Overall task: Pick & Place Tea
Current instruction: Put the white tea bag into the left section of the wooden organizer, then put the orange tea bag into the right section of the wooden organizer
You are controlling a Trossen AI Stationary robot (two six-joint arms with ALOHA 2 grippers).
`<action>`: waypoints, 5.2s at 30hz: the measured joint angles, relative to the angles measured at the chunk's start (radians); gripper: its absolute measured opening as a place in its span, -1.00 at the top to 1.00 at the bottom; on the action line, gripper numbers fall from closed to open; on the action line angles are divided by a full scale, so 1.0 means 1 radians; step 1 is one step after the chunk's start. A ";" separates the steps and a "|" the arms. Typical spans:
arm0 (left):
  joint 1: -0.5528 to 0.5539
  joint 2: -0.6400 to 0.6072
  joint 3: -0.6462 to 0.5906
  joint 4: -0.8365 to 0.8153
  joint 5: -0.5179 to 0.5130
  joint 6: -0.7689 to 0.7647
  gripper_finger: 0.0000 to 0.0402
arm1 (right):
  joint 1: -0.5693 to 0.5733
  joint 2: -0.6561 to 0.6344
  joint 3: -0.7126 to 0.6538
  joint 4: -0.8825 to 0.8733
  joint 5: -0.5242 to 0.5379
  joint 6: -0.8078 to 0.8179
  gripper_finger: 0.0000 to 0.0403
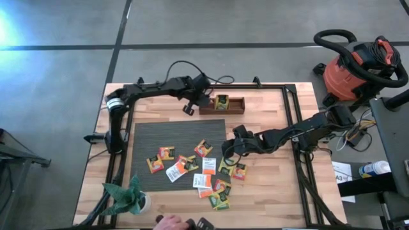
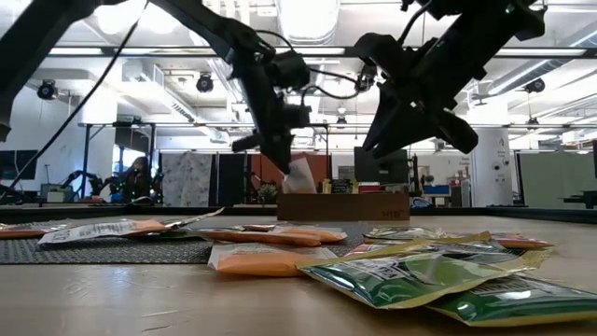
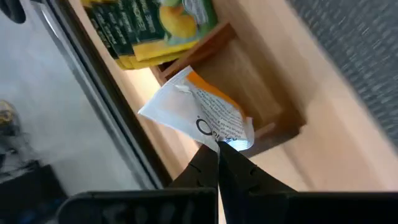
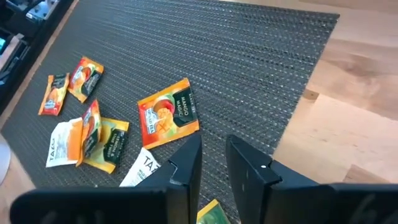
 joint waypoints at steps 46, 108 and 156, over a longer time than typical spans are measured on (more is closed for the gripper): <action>0.011 0.119 0.075 0.138 -0.077 0.106 0.90 | -0.068 0.000 -0.019 -0.027 -0.093 -0.008 0.64; 0.010 0.117 0.086 0.176 -0.195 -0.183 0.64 | -0.068 0.001 -0.023 -0.029 -0.092 -0.012 0.64; -0.377 -0.368 -0.620 -0.066 0.610 -1.121 0.66 | -0.083 0.001 -0.024 0.096 -0.253 0.004 0.64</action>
